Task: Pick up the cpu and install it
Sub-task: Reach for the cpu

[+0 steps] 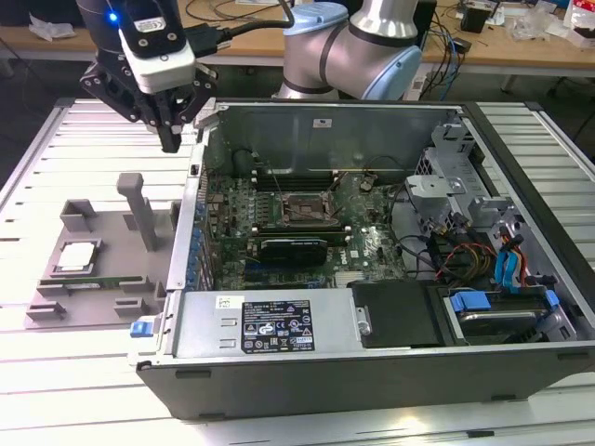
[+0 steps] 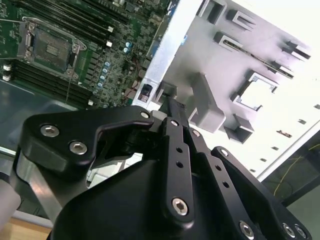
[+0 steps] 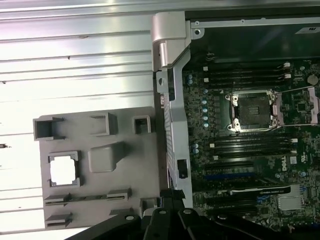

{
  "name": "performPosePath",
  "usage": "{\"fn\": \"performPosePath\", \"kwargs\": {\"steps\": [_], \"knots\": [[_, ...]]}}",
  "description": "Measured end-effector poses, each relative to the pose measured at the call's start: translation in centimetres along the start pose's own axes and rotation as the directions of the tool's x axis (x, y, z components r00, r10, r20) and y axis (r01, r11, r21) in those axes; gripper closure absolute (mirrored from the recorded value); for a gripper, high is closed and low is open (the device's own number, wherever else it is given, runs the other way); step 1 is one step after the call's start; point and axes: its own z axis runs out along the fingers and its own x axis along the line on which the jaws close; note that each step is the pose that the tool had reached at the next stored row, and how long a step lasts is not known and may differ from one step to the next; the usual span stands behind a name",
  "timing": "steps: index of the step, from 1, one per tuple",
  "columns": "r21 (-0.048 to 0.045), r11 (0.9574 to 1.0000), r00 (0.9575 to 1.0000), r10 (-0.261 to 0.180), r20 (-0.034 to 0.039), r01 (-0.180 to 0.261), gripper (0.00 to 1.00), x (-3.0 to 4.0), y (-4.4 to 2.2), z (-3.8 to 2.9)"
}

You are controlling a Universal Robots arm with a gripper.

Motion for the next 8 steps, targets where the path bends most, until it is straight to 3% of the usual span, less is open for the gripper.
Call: {"fn": "performPosePath", "kwargs": {"steps": [8], "knots": [[0.0000, 1.0000, 1.0000, 0.000, 0.0000, 0.000, 0.89, 1.56, -0.12, -0.04]]}}
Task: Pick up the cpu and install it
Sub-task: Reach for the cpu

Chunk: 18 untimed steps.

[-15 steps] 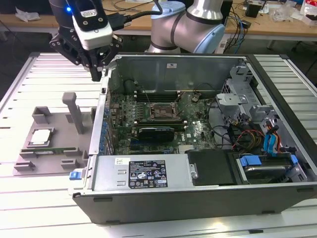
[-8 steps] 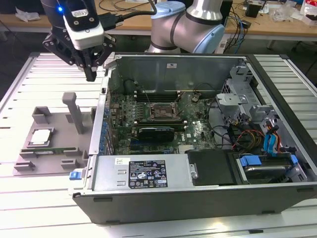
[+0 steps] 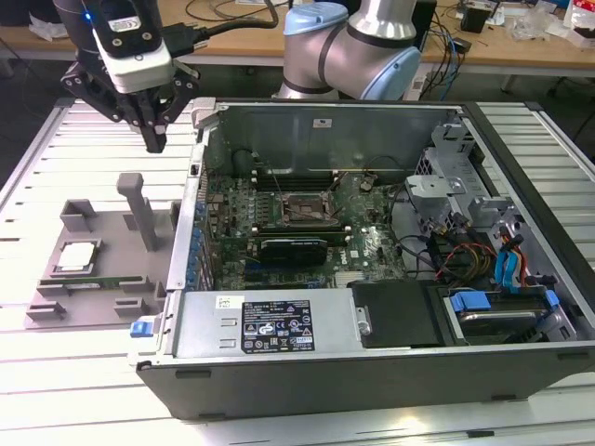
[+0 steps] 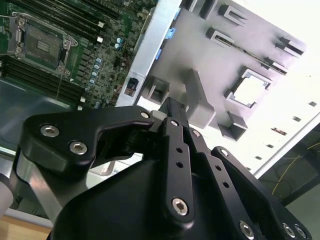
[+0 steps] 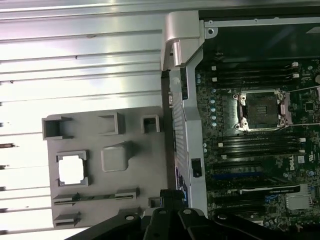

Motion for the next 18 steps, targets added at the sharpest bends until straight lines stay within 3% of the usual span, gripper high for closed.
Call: {"fn": "performPosePath", "kwargs": {"steps": [18], "knots": [[0.0000, 1.0000, 1.0000, 0.000, -0.0001, 0.000, 0.89, 2.23, -0.17, -0.06]]}}
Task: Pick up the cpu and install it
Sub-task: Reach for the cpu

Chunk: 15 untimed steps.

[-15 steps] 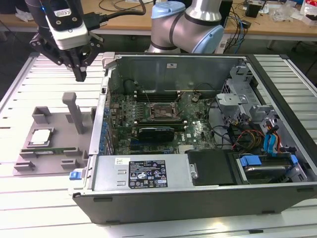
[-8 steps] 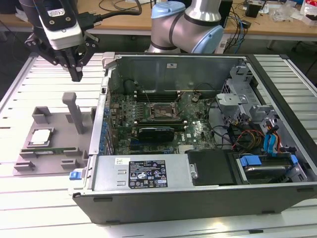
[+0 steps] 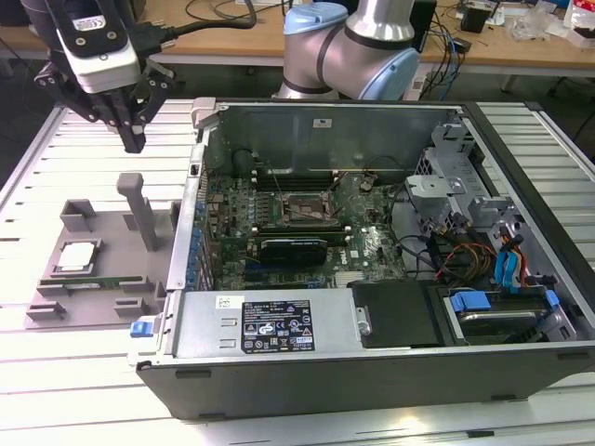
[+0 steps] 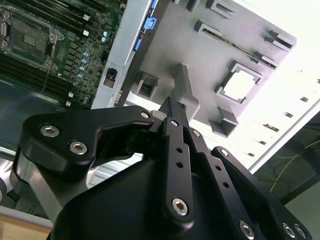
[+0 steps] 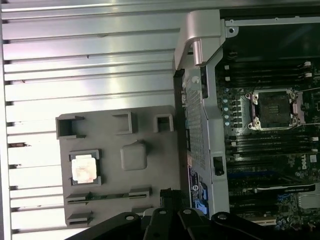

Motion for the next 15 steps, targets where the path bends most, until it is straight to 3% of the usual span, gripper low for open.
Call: {"fn": "performPosePath", "kwargs": {"steps": [8, 15], "knots": [[0.0000, 1.0000, 1.0000, 0.000, 0.0001, 0.000, 0.89, 0.92, -0.07, -0.02], [0.0000, 1.0000, 1.0000, 0.000, 0.0000, 0.000, 0.89, 2.37, -0.18, -0.06]]}}
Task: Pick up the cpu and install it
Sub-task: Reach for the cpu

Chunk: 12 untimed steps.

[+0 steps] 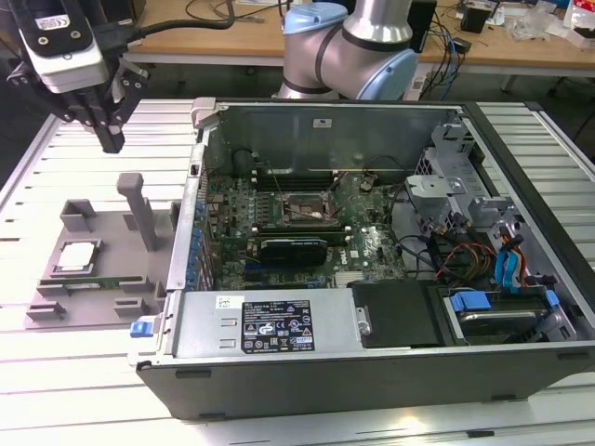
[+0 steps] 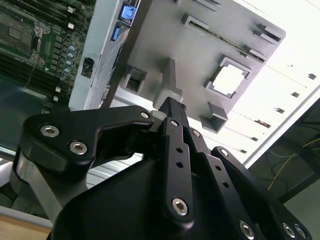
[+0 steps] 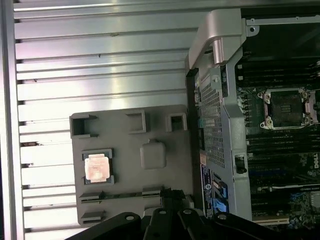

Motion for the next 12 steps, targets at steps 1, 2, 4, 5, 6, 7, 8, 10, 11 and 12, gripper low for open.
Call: {"fn": "performPosePath", "kwargs": {"steps": [1, 2, 4, 5, 6, 7, 8, 10, 11, 12], "knots": [[-0.0001, 1.0000, 1.0000, 0.000, 0.0001, 0.000, 0.89, 0.19, -0.01, 0.00], [0.0000, 1.0000, 1.0000, 0.000, 0.0001, 0.000, 0.89, 0.34, -0.02, -0.01], [0.0000, 1.0000, 1.0000, 0.000, 0.0000, 0.000, 0.89, 0.72, -0.05, -0.02], [-0.0001, 1.0000, 1.0000, 0.000, 0.0000, 0.000, 0.89, 0.93, -0.07, -0.02], [-0.0001, 1.0000, 1.0000, 0.000, 0.0000, 0.000, 0.89, 1.09, -0.08, -0.03], [0.0000, 1.0000, 1.0000, 0.000, 0.0000, 0.000, 0.89, 1.18, -0.09, -0.03], [0.0000, 1.0000, 1.0000, 0.000, 0.0000, 0.000, 0.89, 1.40, -0.10, -0.04], [0.0000, 1.0000, 1.0000, 0.000, 0.0000, 0.000, 0.89, 1.73, -0.13, -0.04], [0.0000, 1.0000, 1.0000, 0.000, 0.0000, 0.000, 0.89, 1.85, -0.14, -0.05], [0.0000, 1.0000, 1.0000, 0.000, -0.0001, 0.000, 0.89, 2.08, -0.15, -0.06]]}}
